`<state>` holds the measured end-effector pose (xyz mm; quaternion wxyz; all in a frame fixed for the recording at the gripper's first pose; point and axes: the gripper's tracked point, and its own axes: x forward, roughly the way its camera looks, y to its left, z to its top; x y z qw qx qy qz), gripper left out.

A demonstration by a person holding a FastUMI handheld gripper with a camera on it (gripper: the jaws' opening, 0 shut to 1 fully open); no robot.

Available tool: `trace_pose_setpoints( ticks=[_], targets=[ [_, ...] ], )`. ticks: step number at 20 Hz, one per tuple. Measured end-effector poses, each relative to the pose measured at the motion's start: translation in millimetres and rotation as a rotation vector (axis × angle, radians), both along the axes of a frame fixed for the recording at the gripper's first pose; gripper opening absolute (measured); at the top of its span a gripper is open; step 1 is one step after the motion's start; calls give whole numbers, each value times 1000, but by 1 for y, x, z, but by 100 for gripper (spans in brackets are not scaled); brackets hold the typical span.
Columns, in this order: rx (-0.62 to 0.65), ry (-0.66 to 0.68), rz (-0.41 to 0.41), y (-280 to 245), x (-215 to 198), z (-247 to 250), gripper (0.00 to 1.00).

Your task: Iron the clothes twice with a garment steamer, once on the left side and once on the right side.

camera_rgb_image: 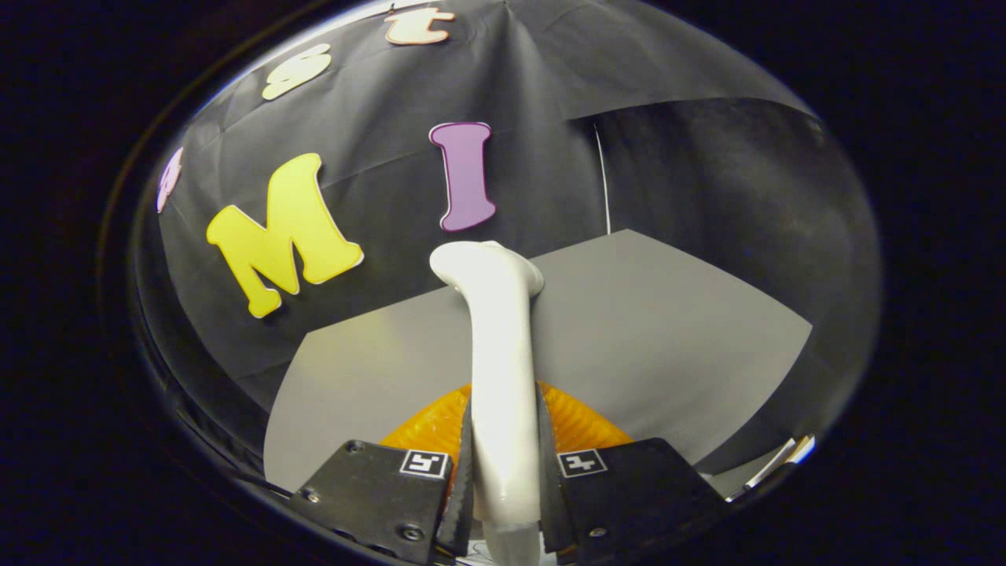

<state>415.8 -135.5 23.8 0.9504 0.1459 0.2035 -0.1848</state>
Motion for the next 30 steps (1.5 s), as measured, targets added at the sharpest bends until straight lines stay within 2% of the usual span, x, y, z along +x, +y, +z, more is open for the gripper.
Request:
trace_pose_setpoints(
  ticks=[3,6,10,13,22,30],
  targets=[
    [-21,18,11,0,-1,0,36],
    [39,-24,18,1,-2,3,36],
    [94,-70,67,11,-17,6,36],
    [102,-135,41,21,-31,22,36],
    [15,-329,71,105,-116,88,35],
    [-22,-453,72,185,-197,121,35]
  ],
)
